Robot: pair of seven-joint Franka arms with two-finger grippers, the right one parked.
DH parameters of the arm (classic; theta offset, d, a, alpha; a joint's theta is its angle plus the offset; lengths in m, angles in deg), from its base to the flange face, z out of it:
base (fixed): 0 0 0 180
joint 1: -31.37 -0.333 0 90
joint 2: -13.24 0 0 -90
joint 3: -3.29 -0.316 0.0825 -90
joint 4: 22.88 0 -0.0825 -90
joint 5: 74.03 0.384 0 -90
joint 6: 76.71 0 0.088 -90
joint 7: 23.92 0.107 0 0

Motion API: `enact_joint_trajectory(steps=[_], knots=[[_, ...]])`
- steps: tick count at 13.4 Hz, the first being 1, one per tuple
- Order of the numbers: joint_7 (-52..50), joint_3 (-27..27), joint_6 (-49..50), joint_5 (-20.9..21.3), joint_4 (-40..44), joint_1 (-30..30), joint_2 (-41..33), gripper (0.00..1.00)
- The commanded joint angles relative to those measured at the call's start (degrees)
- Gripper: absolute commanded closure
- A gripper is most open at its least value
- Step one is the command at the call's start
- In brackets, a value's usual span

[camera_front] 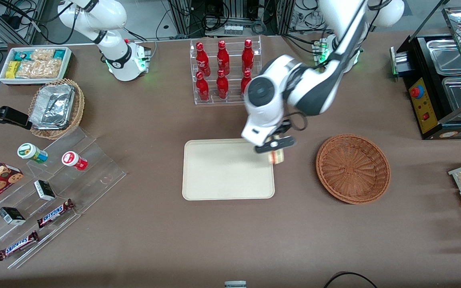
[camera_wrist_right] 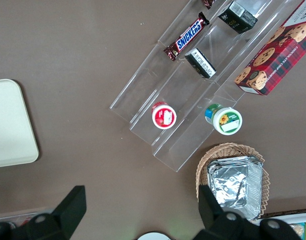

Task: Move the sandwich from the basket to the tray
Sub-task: 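Lower the held sandwich onto the cream tray and open the left gripper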

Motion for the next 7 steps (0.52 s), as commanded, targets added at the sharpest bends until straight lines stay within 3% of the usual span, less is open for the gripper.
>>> enact_joint_trajectory(steps=[1, 7], knots=[[0.66, -0.87, -0.84, -0.02, 10.48, 2.98, 9.52, 0.90], [-1.87, -1.04, -14.81, 0.41, 14.35, 7.55, 18.67, 0.90]])
